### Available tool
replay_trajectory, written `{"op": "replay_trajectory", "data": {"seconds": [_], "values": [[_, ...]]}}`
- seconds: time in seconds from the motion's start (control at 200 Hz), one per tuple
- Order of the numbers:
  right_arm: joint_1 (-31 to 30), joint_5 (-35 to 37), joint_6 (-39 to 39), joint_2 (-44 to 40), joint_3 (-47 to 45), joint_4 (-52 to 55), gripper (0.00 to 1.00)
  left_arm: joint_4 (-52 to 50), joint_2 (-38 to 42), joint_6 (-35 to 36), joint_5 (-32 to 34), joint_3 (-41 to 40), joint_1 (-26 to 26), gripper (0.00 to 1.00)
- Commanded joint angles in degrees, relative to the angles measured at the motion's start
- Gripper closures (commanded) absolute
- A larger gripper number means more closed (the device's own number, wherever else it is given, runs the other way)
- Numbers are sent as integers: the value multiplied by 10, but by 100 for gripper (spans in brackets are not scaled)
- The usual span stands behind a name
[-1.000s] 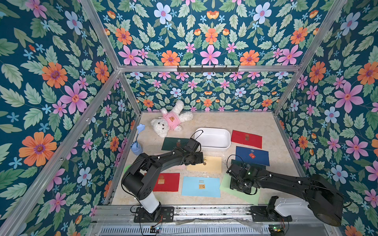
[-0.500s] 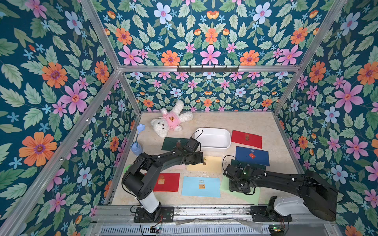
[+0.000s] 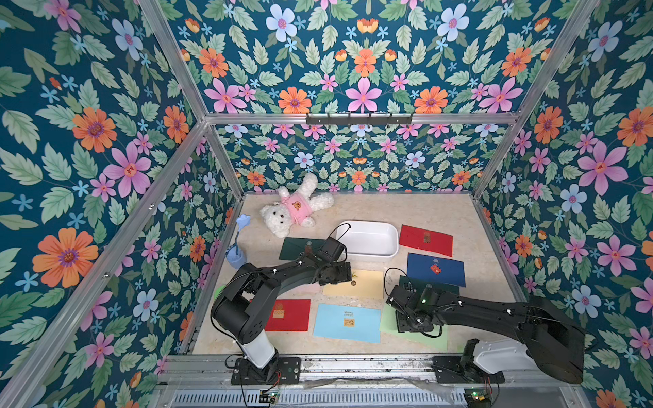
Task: Put the sealed envelopes into the storage box
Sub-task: Adjust the envelope at the center of the board.
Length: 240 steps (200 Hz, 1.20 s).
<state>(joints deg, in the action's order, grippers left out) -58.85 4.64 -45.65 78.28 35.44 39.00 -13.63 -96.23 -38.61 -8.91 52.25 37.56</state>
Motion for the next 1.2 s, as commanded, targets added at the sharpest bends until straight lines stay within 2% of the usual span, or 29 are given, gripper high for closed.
{"op": "replay_trajectory", "data": {"seconds": [0.0, 0.75, 0.94, 1.195], "values": [[-5, -56, 36, 5, -19, 70, 37, -22, -11, 8, 12, -4, -3, 20], [-4, -47, 12, -27, -42, 101, 37, -26, -6, 13, 13, -9, -14, 20], [-5, -26, 18, -39, 4, 108, 32, -28, -1, 10, 13, -15, -14, 20], [-1, 5, 34, -31, 88, 126, 30, -21, -2, 5, 5, -21, -14, 20]]}}
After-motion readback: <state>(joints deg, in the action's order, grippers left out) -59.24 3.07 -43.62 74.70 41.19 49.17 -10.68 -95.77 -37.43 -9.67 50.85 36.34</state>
